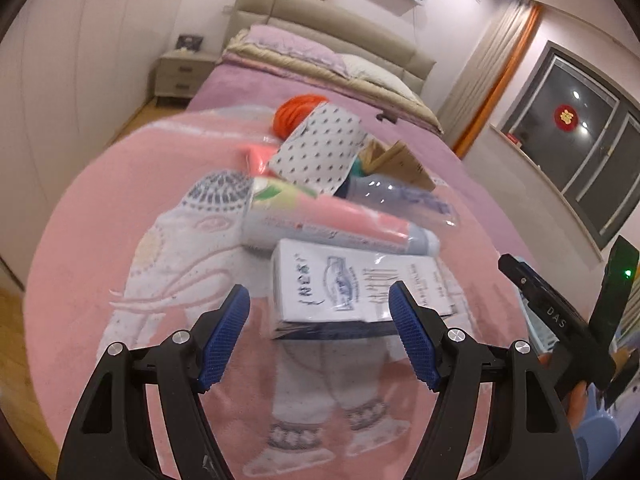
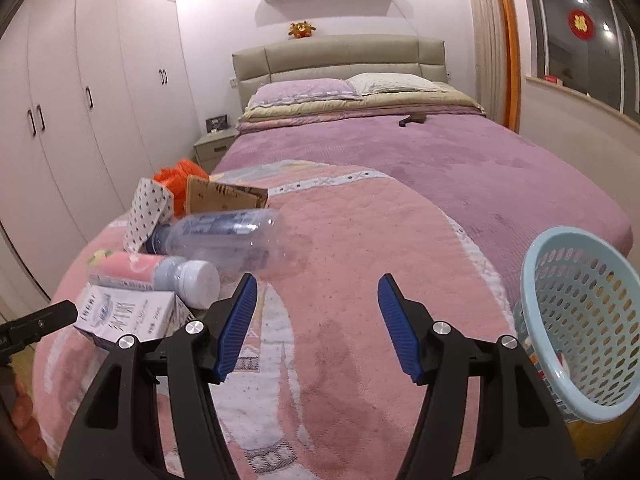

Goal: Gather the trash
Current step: 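Return to the bed and grasp the white milk carton with the left tool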

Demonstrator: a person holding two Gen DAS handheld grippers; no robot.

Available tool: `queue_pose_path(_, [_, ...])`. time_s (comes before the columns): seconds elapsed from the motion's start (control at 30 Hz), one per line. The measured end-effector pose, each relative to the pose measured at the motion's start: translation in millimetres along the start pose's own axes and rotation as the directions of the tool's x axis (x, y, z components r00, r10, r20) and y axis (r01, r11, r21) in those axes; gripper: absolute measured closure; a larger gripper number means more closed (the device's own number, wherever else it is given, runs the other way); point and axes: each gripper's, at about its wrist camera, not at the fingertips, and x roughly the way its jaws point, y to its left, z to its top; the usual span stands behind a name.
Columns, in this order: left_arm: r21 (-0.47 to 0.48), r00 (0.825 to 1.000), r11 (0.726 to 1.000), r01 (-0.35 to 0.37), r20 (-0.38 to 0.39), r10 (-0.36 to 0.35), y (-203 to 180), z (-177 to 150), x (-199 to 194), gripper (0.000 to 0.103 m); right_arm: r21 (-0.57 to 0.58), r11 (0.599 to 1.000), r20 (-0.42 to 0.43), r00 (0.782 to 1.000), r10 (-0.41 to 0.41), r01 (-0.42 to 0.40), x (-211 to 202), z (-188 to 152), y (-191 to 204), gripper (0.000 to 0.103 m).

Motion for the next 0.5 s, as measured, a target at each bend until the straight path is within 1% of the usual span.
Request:
queue_pose_path(0.07, [-0.010,0.999,1.000,0.029,-0.014,-0.029,5.0,0.3,6.2,0.033,-0.013,1.000,0.005,1.000,0.003,-0.003,-1.0,-1.0,2.8,0.044])
queue_pose_path(0.13, [-0.006,0.999,0.999,0.042,-0.021,-0.042,5.1,2.6,12.3,0.033,-0.024,1.000,0.001,1.000,0.006,-0.006,0.6,-1.0,4.4,0.044])
queue_pose_path(0.33, [0.038,0.996,0.997,0.070,-0.057,-0.068,-10.7,0.7,24.8,0.034,-0.005,1.000,-0.011,1.000,0.018,-0.018,2.7,-0.3,-1.1,0.044])
queue_pose_path(0.5, [0.090,0.984,0.983,0.159,-0.097,-0.150,-27.9,-19.8,13.0,0.034,0.017,0.999,-0.012,1.000,0.027,-0.027,3.2,0.6,-5.7,0.044])
